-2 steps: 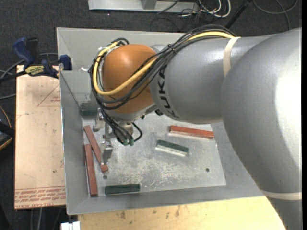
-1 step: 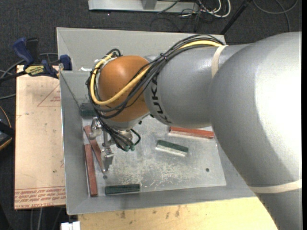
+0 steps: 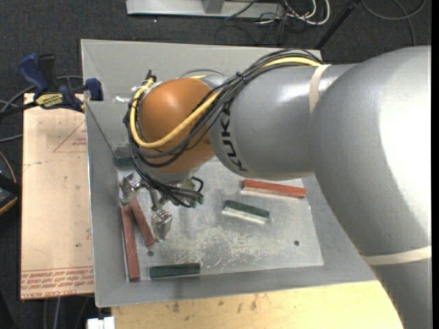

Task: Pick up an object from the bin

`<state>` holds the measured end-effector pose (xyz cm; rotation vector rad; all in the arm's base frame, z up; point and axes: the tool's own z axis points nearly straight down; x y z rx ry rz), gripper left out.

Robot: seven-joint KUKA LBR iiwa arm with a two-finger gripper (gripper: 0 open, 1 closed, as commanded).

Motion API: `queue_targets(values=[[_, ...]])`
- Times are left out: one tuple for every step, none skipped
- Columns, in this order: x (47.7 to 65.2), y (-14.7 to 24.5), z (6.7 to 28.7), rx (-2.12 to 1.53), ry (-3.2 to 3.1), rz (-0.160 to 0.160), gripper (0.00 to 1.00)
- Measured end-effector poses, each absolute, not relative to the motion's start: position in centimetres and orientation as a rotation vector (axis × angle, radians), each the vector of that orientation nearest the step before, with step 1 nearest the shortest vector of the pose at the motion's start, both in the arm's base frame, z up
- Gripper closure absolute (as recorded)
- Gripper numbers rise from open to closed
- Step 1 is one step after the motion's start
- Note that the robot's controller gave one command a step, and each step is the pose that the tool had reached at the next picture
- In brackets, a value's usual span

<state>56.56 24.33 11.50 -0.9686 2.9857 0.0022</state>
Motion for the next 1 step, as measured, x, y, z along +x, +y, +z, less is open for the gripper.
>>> queue_targets(values=[[56.87, 24.75, 8.2, -1.377, 2.8, -0.013, 0.0]])
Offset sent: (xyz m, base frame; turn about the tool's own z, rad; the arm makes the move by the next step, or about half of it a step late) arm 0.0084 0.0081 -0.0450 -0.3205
